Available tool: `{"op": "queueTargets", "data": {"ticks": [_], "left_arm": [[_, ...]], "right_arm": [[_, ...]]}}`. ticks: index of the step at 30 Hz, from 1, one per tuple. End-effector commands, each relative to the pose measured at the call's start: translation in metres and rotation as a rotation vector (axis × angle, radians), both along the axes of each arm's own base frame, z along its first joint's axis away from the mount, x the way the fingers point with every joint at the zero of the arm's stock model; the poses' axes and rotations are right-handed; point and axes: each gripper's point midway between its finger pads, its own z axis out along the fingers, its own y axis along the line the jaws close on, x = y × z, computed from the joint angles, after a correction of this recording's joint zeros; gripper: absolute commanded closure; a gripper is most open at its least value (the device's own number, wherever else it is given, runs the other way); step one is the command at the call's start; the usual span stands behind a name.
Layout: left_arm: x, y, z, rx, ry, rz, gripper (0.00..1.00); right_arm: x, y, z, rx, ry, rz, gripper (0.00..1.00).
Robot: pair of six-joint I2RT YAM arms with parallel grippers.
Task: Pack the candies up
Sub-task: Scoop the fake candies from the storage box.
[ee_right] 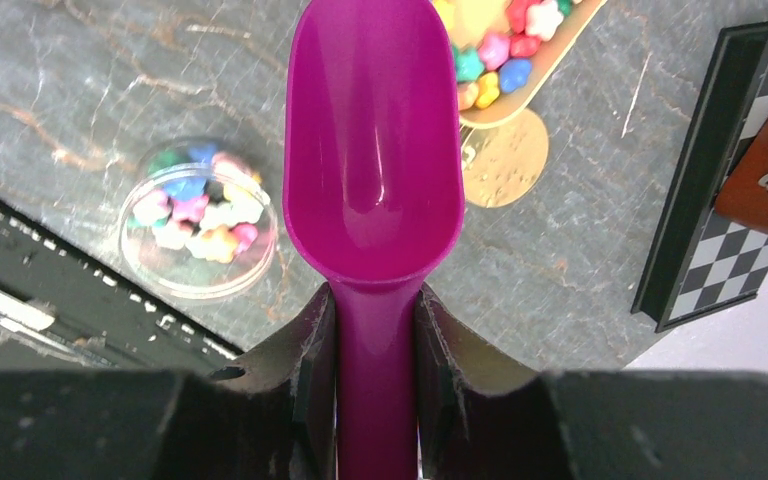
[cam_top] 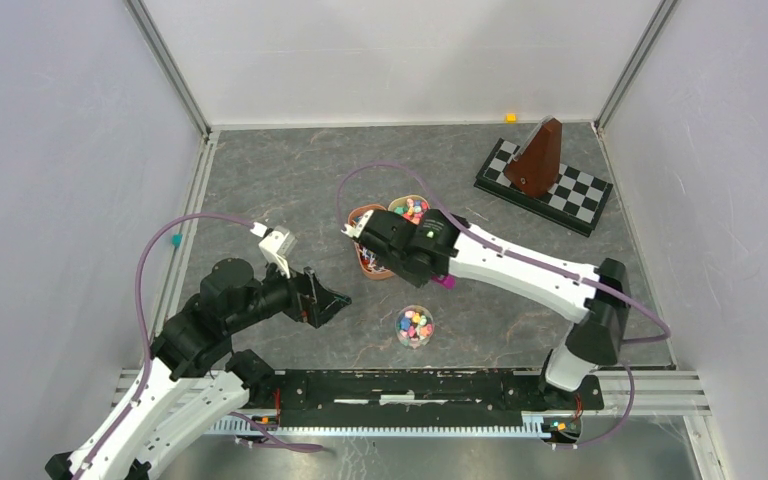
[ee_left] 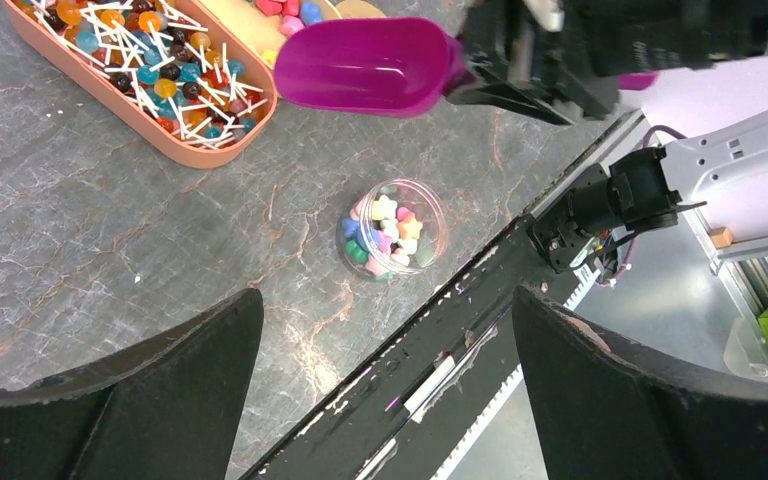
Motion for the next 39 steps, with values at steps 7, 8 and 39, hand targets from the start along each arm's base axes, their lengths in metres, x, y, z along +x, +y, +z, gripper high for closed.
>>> {"op": "queueTargets", "data": {"ticks": [7,8,39], "left_arm": [[0.005,0.008,0.012,-0.024,-0.061,0.055,0.00],[0.005,0.009,0.012,-0.025,-0.065,0.060,0.00],[0.006,0.018,0.018,-0.041,-0.095,0.107,0.00]], "right_arm": [[0.047,0.021,-0.009,-0.062,-0.052,-0.017,1.00],[0.049,0.022,-0.011,-0.070,-0.049,-0.020,1.00],[0.084,0.058,-0.077,-0.248,0.008,0.017,1.00]]}}
